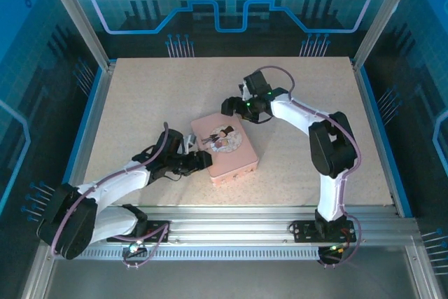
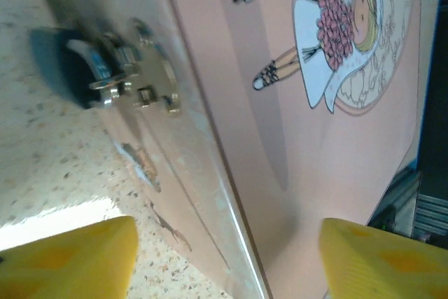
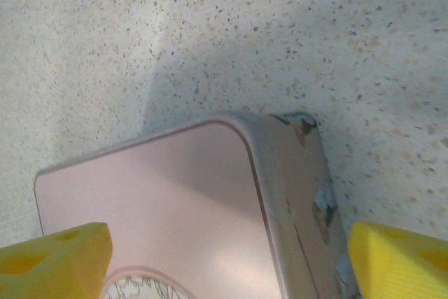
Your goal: Unlock a padlock with a key
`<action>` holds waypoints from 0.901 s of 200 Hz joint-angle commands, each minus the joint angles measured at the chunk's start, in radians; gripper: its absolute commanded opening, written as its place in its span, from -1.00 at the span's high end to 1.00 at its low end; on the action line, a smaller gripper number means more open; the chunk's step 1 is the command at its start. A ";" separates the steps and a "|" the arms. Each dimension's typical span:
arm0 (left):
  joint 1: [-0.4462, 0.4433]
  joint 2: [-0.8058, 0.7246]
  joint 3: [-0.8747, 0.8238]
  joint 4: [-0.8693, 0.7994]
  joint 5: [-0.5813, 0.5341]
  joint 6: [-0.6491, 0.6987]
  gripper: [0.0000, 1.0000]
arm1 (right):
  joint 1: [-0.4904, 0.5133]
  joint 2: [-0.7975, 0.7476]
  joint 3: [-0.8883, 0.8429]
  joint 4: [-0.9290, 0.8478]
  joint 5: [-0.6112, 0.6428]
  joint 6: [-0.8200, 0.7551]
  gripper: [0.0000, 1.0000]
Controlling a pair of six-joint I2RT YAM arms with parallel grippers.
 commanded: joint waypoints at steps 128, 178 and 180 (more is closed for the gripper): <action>0.187 0.384 0.704 -0.434 -0.069 0.356 -0.97 | 0.071 -0.779 -0.733 -0.025 0.017 0.348 -1.00; 0.211 0.711 1.055 -0.558 -0.039 0.468 -0.93 | 0.155 -0.816 -0.878 0.131 -0.027 0.504 -1.00; 0.212 0.724 1.067 -0.565 -0.039 0.472 -0.93 | 0.157 -0.814 -0.884 0.142 -0.029 0.510 -1.00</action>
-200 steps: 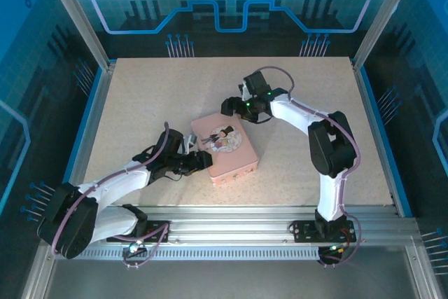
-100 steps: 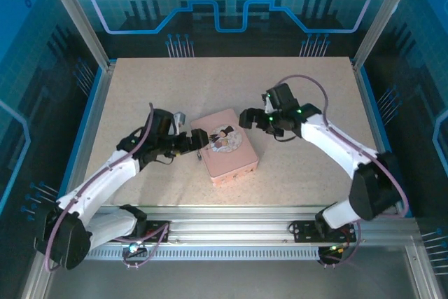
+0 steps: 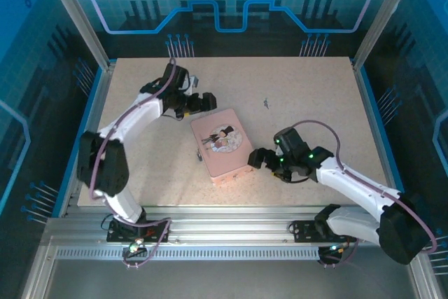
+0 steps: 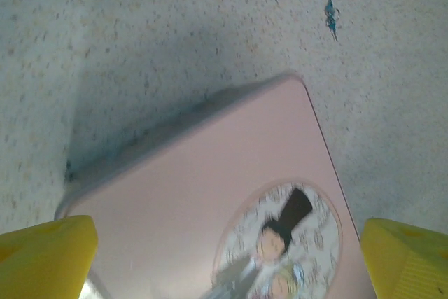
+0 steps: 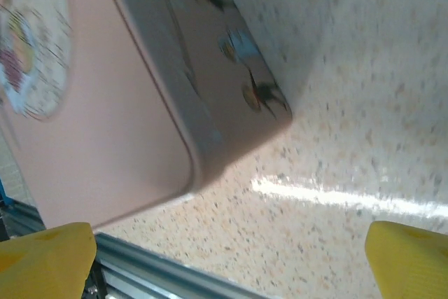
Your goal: Unlock a padlock with a key
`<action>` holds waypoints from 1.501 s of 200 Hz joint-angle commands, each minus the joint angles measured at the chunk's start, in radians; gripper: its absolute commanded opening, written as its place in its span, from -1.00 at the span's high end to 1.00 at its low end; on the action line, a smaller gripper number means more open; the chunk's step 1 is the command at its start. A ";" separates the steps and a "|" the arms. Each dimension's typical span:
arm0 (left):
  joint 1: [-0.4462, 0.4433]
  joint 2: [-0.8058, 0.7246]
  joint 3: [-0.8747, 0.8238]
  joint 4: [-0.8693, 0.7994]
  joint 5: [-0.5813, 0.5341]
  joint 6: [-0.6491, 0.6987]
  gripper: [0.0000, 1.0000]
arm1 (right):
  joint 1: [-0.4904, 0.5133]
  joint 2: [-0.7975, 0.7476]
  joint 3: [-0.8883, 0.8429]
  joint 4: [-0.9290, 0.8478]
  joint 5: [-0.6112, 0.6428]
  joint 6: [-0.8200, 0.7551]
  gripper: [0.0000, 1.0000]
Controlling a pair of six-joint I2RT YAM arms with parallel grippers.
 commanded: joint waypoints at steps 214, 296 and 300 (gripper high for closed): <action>0.045 -0.067 -0.251 0.005 0.198 0.025 -0.40 | -0.053 0.512 0.409 0.244 -0.135 -0.011 -0.76; 0.006 -0.182 -0.445 0.244 0.222 -0.182 -0.29 | -0.111 0.798 0.775 0.079 -0.172 -0.197 -0.66; 0.001 -0.180 -0.446 0.255 0.220 -0.191 -0.29 | -0.114 0.809 0.788 0.071 -0.173 -0.202 -0.66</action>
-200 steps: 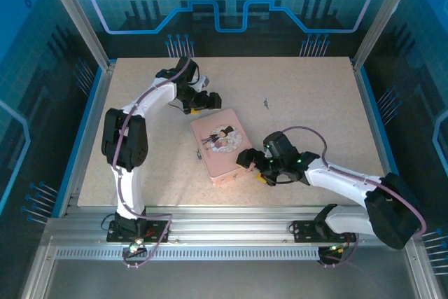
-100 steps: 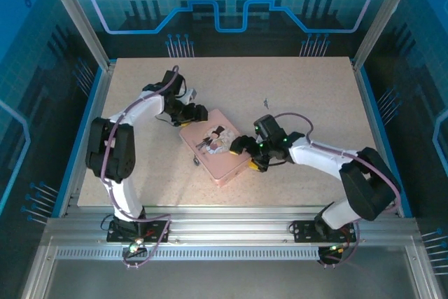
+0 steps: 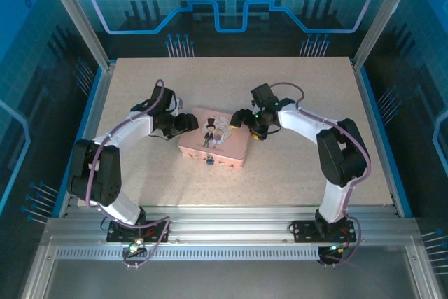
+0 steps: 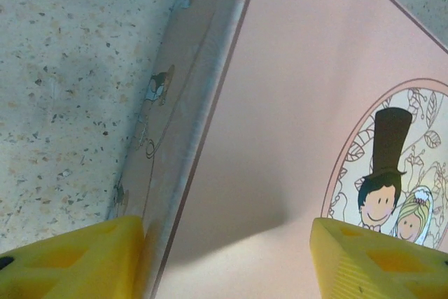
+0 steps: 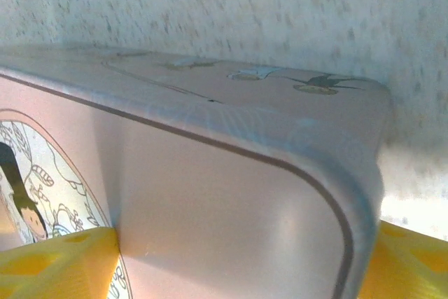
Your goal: Unlock a padlock with a key
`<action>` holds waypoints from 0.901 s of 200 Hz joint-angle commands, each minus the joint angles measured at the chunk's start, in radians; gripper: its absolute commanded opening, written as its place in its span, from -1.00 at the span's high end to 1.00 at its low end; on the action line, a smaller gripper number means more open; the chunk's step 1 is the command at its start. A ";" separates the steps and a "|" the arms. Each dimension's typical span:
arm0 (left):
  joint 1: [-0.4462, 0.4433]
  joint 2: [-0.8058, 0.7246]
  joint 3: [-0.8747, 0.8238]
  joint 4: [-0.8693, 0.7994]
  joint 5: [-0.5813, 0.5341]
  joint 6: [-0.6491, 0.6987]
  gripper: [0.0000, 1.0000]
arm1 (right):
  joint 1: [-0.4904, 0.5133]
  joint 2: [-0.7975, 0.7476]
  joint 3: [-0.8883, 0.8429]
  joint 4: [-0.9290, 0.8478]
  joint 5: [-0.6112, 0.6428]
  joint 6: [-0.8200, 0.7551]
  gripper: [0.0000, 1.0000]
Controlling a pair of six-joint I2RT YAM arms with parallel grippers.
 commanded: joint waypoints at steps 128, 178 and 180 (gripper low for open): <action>-0.122 0.135 0.108 0.153 0.130 -0.160 -0.33 | -0.052 0.173 0.299 -0.065 -0.062 -0.134 -0.69; -0.119 0.118 0.119 0.127 0.089 -0.146 -0.48 | -0.066 0.147 0.280 -0.084 -0.039 -0.140 -0.77; -0.119 0.118 0.120 0.125 0.087 -0.145 -0.48 | -0.066 0.146 0.281 -0.085 -0.037 -0.141 -0.78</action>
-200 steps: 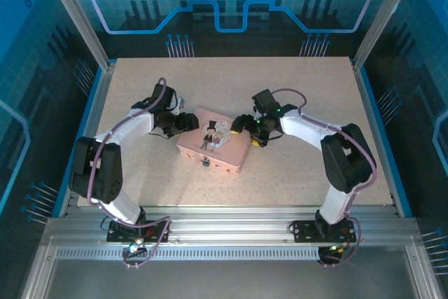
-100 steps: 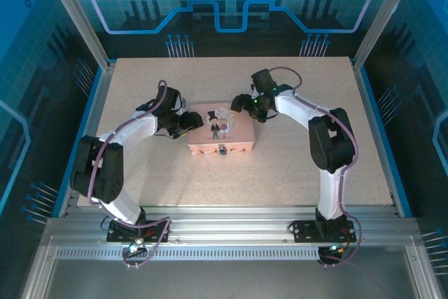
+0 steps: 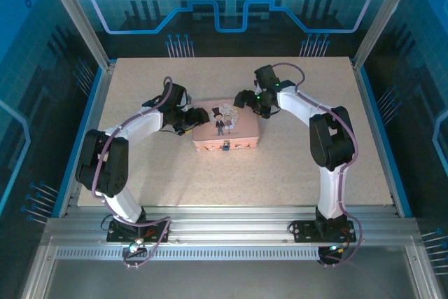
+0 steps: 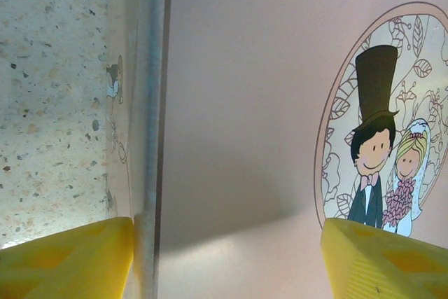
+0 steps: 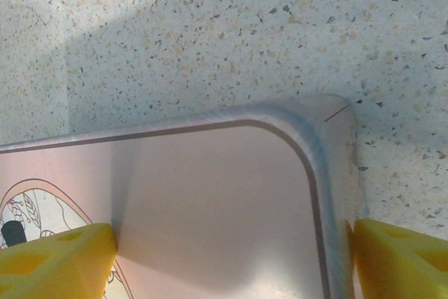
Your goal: Unlock a padlock with a key
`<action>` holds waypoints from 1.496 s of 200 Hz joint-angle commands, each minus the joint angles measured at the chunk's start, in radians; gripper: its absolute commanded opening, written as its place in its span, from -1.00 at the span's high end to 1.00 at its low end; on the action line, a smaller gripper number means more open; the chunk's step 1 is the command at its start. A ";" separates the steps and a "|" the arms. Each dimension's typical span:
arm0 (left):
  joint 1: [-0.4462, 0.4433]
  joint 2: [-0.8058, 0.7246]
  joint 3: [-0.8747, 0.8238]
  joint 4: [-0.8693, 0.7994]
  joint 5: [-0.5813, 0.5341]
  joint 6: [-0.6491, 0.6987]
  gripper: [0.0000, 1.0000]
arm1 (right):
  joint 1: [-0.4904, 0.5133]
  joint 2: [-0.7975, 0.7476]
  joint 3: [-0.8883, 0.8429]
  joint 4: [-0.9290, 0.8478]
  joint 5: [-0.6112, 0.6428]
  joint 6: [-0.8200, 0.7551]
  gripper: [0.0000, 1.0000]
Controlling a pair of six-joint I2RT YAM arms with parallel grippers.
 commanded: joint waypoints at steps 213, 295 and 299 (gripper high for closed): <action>-0.050 -0.348 -0.212 0.064 0.051 -0.063 -0.81 | -0.140 -0.055 0.098 -0.224 0.159 -0.168 -0.33; -0.207 -0.542 -0.367 0.053 -0.044 -0.133 -0.64 | -0.161 0.246 0.430 -0.383 0.178 -0.203 -0.05; -0.209 -0.547 -0.368 0.049 -0.049 -0.133 -0.64 | -0.161 0.256 0.443 -0.390 0.179 -0.204 -0.03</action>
